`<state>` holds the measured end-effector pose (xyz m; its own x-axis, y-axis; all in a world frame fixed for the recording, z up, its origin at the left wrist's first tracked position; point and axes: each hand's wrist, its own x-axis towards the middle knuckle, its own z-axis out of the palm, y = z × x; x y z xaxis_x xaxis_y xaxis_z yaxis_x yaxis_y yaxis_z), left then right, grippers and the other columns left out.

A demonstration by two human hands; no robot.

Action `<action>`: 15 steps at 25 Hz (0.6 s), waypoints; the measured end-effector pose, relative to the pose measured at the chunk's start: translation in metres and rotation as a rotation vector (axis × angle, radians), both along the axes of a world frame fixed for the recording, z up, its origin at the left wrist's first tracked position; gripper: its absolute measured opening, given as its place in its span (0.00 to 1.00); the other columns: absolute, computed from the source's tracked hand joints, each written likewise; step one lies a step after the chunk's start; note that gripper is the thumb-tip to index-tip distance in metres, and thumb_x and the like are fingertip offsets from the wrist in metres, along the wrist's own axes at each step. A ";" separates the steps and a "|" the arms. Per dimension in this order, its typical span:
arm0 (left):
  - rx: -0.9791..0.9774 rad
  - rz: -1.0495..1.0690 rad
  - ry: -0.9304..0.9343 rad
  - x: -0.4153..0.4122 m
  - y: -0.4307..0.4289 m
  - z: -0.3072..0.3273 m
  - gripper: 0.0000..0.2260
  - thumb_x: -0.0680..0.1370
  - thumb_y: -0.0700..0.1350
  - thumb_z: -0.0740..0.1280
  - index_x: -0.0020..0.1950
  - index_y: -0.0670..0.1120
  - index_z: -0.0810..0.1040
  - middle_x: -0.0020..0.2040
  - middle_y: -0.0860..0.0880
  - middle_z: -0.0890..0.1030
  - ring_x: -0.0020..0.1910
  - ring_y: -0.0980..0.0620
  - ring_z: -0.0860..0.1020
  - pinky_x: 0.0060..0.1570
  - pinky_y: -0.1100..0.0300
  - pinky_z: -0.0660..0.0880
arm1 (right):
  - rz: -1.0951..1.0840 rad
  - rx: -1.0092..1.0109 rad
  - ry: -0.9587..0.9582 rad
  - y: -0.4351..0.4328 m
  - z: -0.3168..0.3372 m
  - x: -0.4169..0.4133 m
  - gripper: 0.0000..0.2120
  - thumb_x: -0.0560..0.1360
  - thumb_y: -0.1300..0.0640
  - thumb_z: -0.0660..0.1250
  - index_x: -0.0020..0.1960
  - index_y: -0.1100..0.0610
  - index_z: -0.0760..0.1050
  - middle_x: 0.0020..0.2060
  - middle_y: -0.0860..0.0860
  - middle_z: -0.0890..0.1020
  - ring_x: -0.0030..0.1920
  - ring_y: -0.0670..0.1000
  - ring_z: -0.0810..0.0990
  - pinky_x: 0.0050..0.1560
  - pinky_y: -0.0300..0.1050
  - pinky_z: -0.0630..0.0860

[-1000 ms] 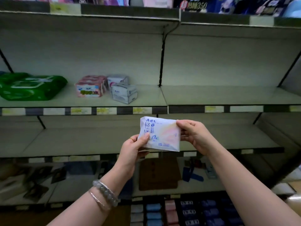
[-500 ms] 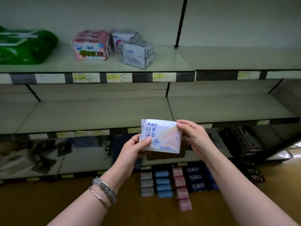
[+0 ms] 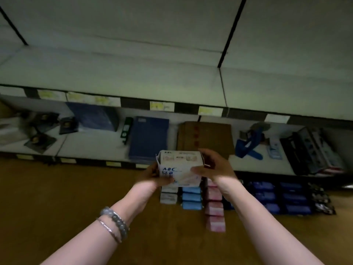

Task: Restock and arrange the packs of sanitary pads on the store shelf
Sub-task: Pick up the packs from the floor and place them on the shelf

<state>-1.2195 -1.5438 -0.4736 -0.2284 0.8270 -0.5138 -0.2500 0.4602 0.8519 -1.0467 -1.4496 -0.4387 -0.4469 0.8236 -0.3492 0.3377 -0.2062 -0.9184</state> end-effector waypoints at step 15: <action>-0.191 -0.182 0.100 0.006 -0.004 -0.344 0.25 0.70 0.27 0.68 0.61 0.49 0.70 0.52 0.54 0.77 0.52 0.55 0.76 0.42 0.67 0.76 | 0.089 -0.081 -0.178 -0.020 -0.368 0.014 0.25 0.68 0.64 0.74 0.60 0.53 0.69 0.54 0.43 0.76 0.59 0.44 0.75 0.47 0.31 0.75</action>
